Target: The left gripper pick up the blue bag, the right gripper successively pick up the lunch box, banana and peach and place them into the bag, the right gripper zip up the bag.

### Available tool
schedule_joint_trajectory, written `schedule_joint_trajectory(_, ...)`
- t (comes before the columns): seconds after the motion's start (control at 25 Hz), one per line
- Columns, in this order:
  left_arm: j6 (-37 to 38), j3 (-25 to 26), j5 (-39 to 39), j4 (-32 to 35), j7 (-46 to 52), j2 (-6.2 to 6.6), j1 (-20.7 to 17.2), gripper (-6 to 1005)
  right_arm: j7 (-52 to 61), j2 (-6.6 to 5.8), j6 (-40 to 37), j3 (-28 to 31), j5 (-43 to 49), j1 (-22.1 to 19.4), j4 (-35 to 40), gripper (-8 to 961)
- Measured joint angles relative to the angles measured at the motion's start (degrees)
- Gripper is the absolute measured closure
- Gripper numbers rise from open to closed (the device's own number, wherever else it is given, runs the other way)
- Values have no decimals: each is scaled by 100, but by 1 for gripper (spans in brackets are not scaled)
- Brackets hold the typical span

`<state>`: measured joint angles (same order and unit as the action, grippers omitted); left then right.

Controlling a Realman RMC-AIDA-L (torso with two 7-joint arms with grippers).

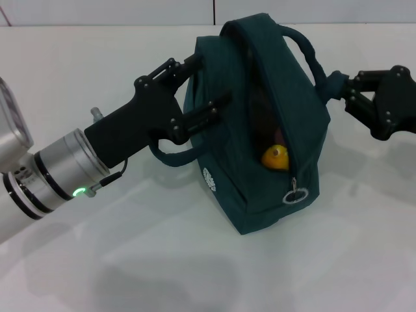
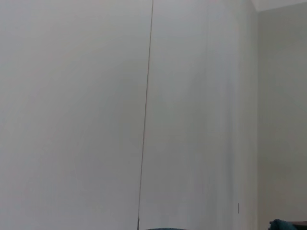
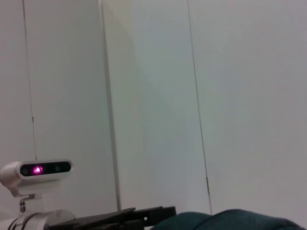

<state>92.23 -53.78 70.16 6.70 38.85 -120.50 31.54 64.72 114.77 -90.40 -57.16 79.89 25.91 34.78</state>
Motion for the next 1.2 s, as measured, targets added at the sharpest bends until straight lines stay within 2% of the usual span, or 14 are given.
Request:
schedule_joint_trajectory(0.2,-49,7,0,-36,-99,-8,58,240,56,-9,3,3,50,-8,-76,865)
schedule_joint_trajectory(0.56,-78,26,1,-38,-134,-9,79,239,133,-16,-3,11,178,-38,-65,836)
schedule_joint_trajectory(0.96,-117,25,6,-41,-156,-15,60,239,115,-44,-29,111,123,-134,-4,462)
schedule_joint_trajectory(1.08,-118,19,7,-89,-160,-17,85,239,116,-175,-209,115,138,-192,16,370)
schedule_joint_trajectory(1.2,-118,24,7,-111,-165,-18,101,239,135,-383,-688,116,151,-267,64,291)
